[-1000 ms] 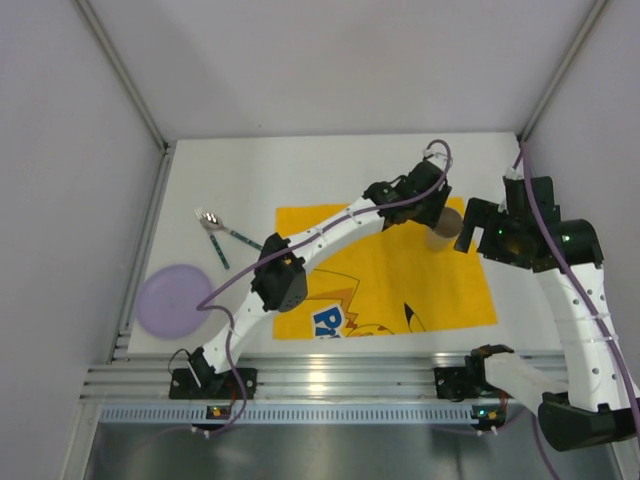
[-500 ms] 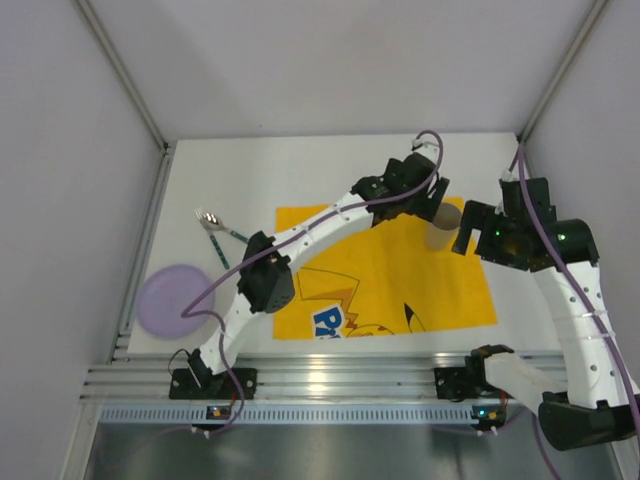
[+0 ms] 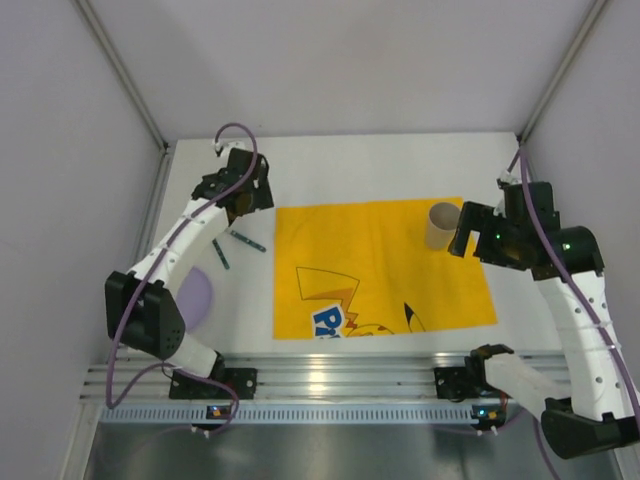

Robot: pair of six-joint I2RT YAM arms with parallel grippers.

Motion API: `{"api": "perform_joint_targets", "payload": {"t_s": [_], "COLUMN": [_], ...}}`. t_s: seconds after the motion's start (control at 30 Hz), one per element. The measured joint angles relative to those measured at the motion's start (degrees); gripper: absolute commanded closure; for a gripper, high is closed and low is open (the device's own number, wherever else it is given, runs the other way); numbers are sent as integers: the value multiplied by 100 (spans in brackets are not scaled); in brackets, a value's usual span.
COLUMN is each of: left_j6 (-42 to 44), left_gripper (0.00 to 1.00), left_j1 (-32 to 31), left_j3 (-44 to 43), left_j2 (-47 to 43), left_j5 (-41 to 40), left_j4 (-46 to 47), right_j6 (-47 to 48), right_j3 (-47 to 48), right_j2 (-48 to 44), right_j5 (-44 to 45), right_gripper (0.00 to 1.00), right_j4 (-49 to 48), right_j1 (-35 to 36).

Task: Set the dinner table for one person

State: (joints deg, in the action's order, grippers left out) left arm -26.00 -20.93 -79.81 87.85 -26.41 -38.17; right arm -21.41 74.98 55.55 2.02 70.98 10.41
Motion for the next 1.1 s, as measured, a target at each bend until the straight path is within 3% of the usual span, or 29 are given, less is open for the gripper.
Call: {"api": "perform_joint_targets", "payload": {"t_s": [0.23, 0.47, 0.7, 0.97, 1.0, 1.07, 1.1], "left_j6": [282, 365, 450, 485, 492, 494, 501], "left_gripper": [5, 11, 22, 49, 58, 65, 75], "left_j1": [721, 1572, 1753, 1989, 2037, 2090, 2116], "left_j3": [1368, 1478, 1475, 1397, 1349, 1263, 1226], "left_j2": [101, 459, 1141, 1591, 1641, 1731, 1770], "left_j5": [133, 498, 817, 1152, 1200, 1285, 1340], "left_j4": [-35, 227, 479, 898, 925, 1003, 1040], "right_j6": [-2, -2, -15, -118, -140, -181, -208], "right_j3": [-315, -625, -675, -544, -490, -382, -310], "right_j2": [33, 214, 411, 990, 1078, 1263, 1386], "right_j5": [-468, -684, -691, -544, -503, -481, -479], "right_gripper": [0, 0, 0, 0, 0, 0, 0], "right_j4": [-291, -466, -570, -680, -715, -815, -901], "right_j1": [173, 337, 431, 815, 896, 1060, 1174]}}
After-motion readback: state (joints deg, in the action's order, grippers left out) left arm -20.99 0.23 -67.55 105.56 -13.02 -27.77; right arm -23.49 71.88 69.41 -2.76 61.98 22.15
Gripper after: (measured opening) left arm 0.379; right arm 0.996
